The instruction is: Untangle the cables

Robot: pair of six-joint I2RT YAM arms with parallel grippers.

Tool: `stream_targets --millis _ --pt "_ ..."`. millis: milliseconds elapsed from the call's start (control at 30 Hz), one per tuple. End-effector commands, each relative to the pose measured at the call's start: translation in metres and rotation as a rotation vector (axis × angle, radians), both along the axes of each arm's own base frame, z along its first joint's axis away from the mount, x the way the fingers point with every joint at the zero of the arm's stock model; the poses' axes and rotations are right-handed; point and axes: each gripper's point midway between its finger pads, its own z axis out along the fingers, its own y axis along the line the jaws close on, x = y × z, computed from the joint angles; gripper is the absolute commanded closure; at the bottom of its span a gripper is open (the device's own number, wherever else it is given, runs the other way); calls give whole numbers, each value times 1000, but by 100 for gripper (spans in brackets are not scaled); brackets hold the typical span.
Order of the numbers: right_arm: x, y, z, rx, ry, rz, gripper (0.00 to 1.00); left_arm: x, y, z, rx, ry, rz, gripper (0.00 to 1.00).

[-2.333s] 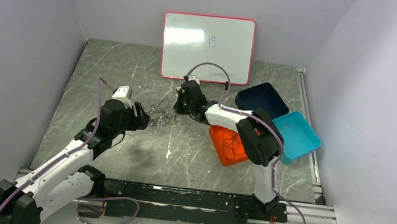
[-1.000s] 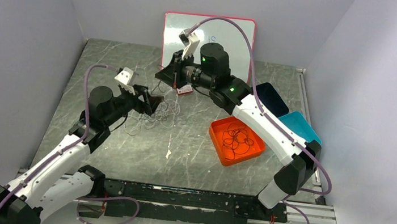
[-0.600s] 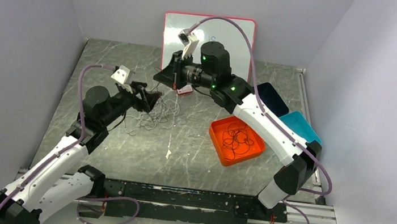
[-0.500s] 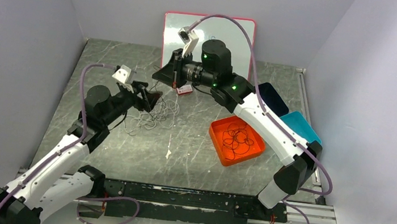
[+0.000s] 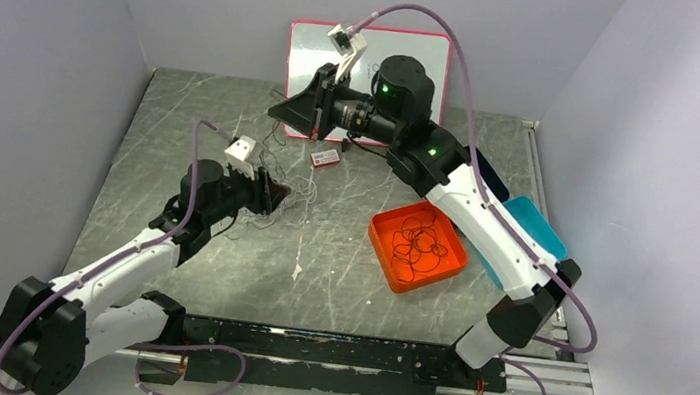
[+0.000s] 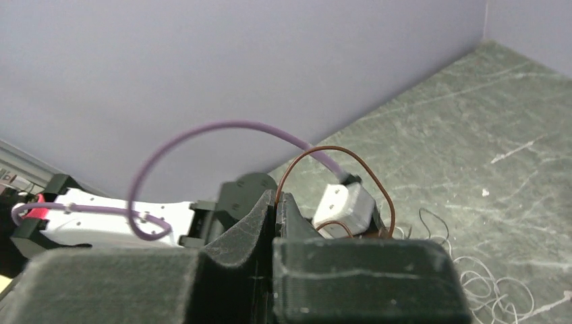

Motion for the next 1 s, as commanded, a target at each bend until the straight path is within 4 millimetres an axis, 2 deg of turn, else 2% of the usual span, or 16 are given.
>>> stream_targets --millis 0,300,633,967 --pt "-17 -20 63 120 -122 -10 100 -2 -6 -11 -51 14 -20 52" --pt "-21 -47 93 169 -212 -103 100 -8 3 -52 -29 99 29 56" --pt "-22 -73 115 182 -284 -200 100 -14 8 -102 -24 217 71 65" --pt "-13 -127 137 183 -386 -437 100 -23 17 -130 3 281 108 67"
